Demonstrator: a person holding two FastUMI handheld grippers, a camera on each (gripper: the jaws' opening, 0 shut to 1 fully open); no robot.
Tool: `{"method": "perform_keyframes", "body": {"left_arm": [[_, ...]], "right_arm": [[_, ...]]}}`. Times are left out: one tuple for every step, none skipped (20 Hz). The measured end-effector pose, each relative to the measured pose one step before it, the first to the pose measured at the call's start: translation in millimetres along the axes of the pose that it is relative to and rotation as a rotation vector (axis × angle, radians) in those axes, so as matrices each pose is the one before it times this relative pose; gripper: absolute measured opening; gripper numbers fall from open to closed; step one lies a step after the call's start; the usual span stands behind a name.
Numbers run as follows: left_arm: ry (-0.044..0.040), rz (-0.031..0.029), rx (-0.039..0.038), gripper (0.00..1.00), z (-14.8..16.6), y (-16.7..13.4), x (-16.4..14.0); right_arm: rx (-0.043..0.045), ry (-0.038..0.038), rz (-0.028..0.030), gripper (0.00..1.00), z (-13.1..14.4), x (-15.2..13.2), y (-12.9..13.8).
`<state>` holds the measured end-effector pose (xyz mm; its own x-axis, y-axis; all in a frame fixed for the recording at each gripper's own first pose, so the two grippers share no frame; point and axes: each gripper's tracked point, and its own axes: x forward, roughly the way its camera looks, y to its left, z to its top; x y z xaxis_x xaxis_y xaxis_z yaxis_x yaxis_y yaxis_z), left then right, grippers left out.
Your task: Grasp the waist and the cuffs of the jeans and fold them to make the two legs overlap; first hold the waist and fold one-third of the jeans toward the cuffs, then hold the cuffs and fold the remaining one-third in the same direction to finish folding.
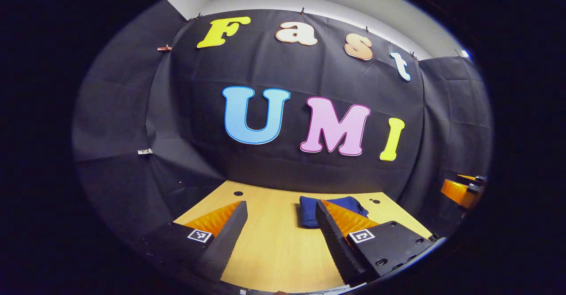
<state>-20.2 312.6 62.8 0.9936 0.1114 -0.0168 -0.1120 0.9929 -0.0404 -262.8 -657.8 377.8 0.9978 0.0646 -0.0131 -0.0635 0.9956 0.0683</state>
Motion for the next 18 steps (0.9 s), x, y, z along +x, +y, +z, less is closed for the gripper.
{"method": "perform_keyframes", "body": {"left_arm": [[-0.00487, 0.00692, 0.00360, 0.96, 2.18, -2.36, -2.95], [-0.01976, -0.00022, 0.00530, 0.96, 5.02, -4.90, -3.76], [-0.02202, -0.00428, 0.00925, 0.96, 6.98, -4.85, -0.83], [-0.00871, 0.00007, 0.00952, 0.96, 2.60, -3.15, 0.43], [-0.00436, 0.00275, 0.00848, 0.96, 3.29, -2.73, 0.97], [-0.00788, -0.00071, 0.00063, 0.96, 4.11, -1.32, -1.60], [-0.00970, 0.00073, -0.00177, 0.96, 5.85, -2.69, 0.19], [-0.00600, 0.00196, 0.00008, 0.96, 1.85, -0.87, -2.51], [-0.00097, 0.00176, 0.00310, 0.96, 0.48, -1.02, -1.39], [-0.00013, 0.00448, 0.00323, 0.96, -1.70, 1.21, -2.26], [0.00094, 0.00411, 0.00087, 0.96, -0.84, 0.53, 0.21], [0.00255, 0.00148, -0.00031, 0.96, -0.34, -0.68, 0.29], [0.00302, 0.00238, -0.00080, 0.96, -1.05, 0.18, -0.71], [0.00037, 0.00060, 0.00086, 0.96, 0.20, -0.25, 0.03], [0.00268, -0.00219, 0.00187, 0.96, -1.17, -0.24, -0.34], [-0.00152, -0.00156, 0.00180, 0.96, -0.36, 0.11, -1.42], [-0.00319, 0.00132, 0.00206, 0.96, 1.51, 0.60, -0.67], [-0.00431, -0.00024, 0.00217, 0.96, -0.18, 0.18, -1.45]], "right_arm": [[-0.00468, 0.02230, 0.01857, 0.96, -3.96, -0.72, 2.05], [-0.01212, -0.00410, 0.00827, 0.92, 1.09, 1.25, -2.61], [-0.00575, -0.01264, 0.00296, 0.96, 4.03, 0.48, -3.64], [0.00550, 0.00009, 0.00521, 0.96, 2.10, 1.71, 0.26], [0.01153, 0.00414, 0.00934, 0.97, -0.05, -0.33, 0.30], [0.00651, -0.00721, 0.00212, 0.96, 2.50, -0.61, -0.15], [0.00132, -0.01346, -0.00364, 0.96, 4.78, -0.47, -2.98], [-0.00486, -0.01025, 0.00417, 0.96, 1.65, 1.17, -1.50], [-0.00655, -0.00144, 0.00665, 0.96, 1.14, -0.84, 1.19], [-0.00623, 0.00412, 0.00728, 0.96, -0.47, -0.50, 1.56], [-0.00655, -0.00345, 0.00362, 0.96, 0.72, 0.32, -1.24], [-0.00259, -0.00049, 0.00227, 0.96, 0.65, 1.15, 0.11], [0.00040, 0.00225, 0.00297, 0.96, -0.30, 0.68, 0.65], [0.00368, 0.00288, 0.00681, 0.96, 0.77, 0.43, 2.22], [0.00148, -0.00087, 0.00252, 0.96, 0.26, 1.25, 1.43], [-0.00236, -0.00615, 0.00051, 0.96, 3.54, 0.07, -0.62], [-0.00232, 0.00062, 0.00215, 0.96, 0.91, 1.36, -0.17], [-0.00101, -0.00026, 0.00179, 0.97, -0.09, 1.24, 0.93]]}}
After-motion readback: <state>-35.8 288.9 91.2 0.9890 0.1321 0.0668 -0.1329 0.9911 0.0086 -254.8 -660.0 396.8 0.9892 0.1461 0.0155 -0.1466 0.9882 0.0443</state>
